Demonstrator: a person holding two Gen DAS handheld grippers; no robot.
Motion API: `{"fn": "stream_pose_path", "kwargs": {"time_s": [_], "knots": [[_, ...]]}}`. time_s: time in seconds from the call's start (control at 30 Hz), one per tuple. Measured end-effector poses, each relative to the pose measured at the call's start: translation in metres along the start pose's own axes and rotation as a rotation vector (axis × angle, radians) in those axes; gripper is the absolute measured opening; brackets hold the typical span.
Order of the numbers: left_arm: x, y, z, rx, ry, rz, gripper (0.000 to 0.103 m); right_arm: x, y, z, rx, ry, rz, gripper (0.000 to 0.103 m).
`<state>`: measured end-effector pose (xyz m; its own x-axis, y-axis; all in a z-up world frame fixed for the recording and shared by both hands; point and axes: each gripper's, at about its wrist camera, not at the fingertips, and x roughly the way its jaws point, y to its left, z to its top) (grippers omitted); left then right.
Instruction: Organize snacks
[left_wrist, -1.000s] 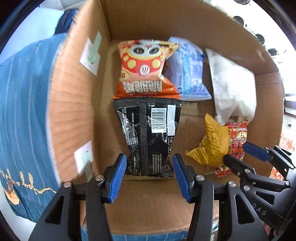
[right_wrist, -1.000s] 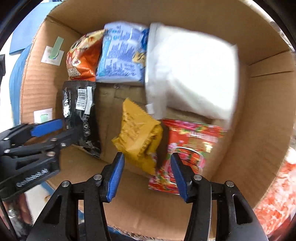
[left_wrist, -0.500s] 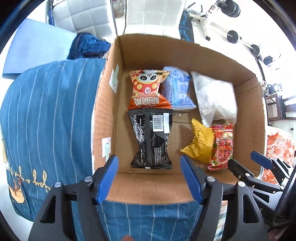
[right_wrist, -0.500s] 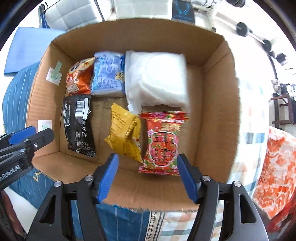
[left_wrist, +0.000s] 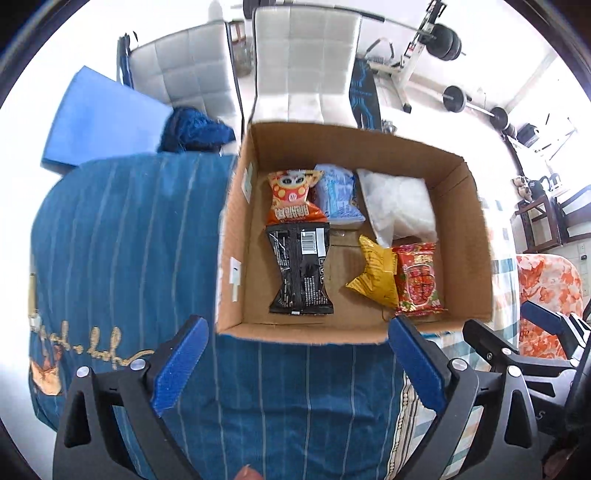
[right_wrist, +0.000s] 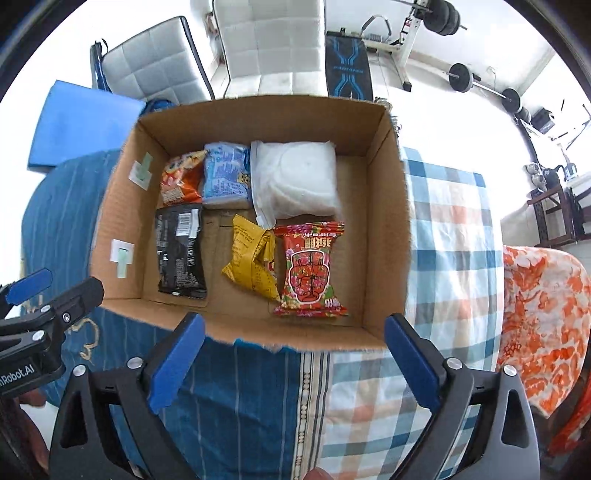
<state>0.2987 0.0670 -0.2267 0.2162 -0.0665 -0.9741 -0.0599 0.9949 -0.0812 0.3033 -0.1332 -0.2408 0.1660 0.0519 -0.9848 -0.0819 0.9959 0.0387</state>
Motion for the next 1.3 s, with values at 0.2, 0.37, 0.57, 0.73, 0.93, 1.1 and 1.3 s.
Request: {"fn": "stream_pose_path", "kwargs": {"time_s": [0.2, 0.37, 0.57, 0.73, 0.93, 1.1, 1.3], "knots": [[-0.060, -0.010, -0.032, 0.016, -0.111, 0.011, 0.100, -0.051, -0.009, -0.033, 0.023, -0.070, 0.015, 0.100], [-0.115, -0.016, -0.060, 0.016, -0.195, 0.018, 0.100, -0.108, -0.014, -0.070, 0.039, -0.143, 0.041, 0.100], [-0.168, -0.016, -0.090, 0.009, -0.244, 0.023, 0.100, -0.186, -0.018, -0.116, 0.025, -0.244, 0.050, 0.100], [-0.199, -0.012, -0.108, -0.019, -0.254, -0.003, 0.100, -0.227, -0.019, -0.144, 0.022, -0.285, 0.069, 0.100], [-0.230, -0.017, -0.127, -0.016, -0.291, 0.004, 0.100, -0.258, -0.016, -0.169, 0.021, -0.294, 0.112, 0.100], [-0.245, -0.023, -0.142, -0.011, -0.293, -0.008, 0.100, -0.274, -0.013, -0.182, 0.012, -0.293, 0.132, 0.100], [-0.249, -0.029, -0.149, 0.000, -0.296, -0.018, 0.100, -0.289, -0.012, -0.193, 0.012, -0.315, 0.123, 0.100]]}}
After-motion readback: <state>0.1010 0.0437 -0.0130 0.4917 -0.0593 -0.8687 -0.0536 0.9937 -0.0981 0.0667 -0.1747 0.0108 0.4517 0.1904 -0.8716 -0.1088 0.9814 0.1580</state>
